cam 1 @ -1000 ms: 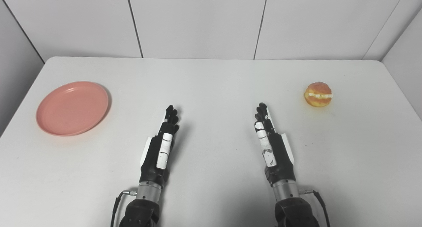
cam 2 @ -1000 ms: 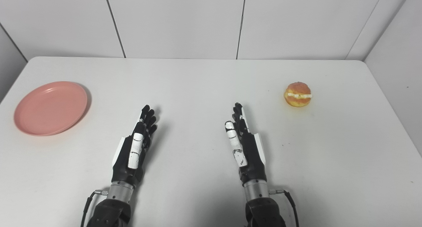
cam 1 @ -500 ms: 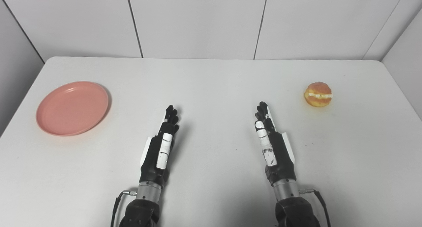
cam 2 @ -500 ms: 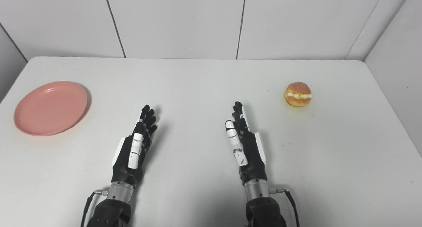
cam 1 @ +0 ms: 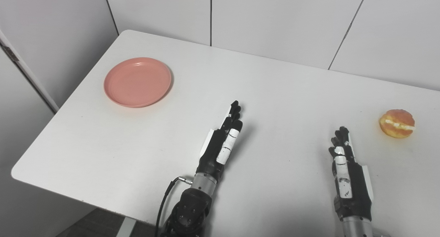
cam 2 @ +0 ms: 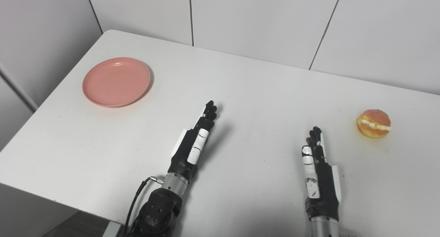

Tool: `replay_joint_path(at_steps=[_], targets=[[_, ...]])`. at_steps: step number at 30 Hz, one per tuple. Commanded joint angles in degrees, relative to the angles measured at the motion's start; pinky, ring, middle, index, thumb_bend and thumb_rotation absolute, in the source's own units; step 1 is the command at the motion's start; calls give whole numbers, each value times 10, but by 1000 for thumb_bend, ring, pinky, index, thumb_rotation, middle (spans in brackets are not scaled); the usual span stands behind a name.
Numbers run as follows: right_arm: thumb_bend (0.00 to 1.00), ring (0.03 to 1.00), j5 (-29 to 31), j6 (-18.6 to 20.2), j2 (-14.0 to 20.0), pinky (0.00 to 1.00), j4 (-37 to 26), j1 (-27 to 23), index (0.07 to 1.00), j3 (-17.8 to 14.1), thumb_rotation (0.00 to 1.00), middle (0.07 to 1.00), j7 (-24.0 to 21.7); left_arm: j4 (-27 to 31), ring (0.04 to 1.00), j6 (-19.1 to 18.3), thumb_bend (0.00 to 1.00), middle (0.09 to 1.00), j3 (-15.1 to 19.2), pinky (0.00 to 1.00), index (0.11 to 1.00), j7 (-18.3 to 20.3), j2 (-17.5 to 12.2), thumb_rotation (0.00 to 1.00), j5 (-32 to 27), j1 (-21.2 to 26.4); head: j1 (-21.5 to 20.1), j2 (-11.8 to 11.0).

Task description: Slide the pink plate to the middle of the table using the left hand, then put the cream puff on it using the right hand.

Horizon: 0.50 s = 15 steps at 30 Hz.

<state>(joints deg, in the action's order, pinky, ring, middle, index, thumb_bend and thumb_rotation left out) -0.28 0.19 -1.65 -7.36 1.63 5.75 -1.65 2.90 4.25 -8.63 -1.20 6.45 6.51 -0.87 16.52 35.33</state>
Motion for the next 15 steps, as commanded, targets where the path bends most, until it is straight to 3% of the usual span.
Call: replay_joint_path(at_steps=[1, 15], targets=[[644, 1000, 10, -33, -1, 1000, 0, -11, 1000, -1, 898, 1000, -9, -8, 1000, 12, 634, 1000, -13, 1000, 1000, -1, 15, 1000, 5, 12, 1, -3], [638, 1000, 23, -80, 3, 1000, 38, -17, 1000, -6, 883, 1000, -13, -39, 1000, 35, 665, 1000, 6, 1000, 1000, -15, 16, 1000, -4, 34, 8, -24]])
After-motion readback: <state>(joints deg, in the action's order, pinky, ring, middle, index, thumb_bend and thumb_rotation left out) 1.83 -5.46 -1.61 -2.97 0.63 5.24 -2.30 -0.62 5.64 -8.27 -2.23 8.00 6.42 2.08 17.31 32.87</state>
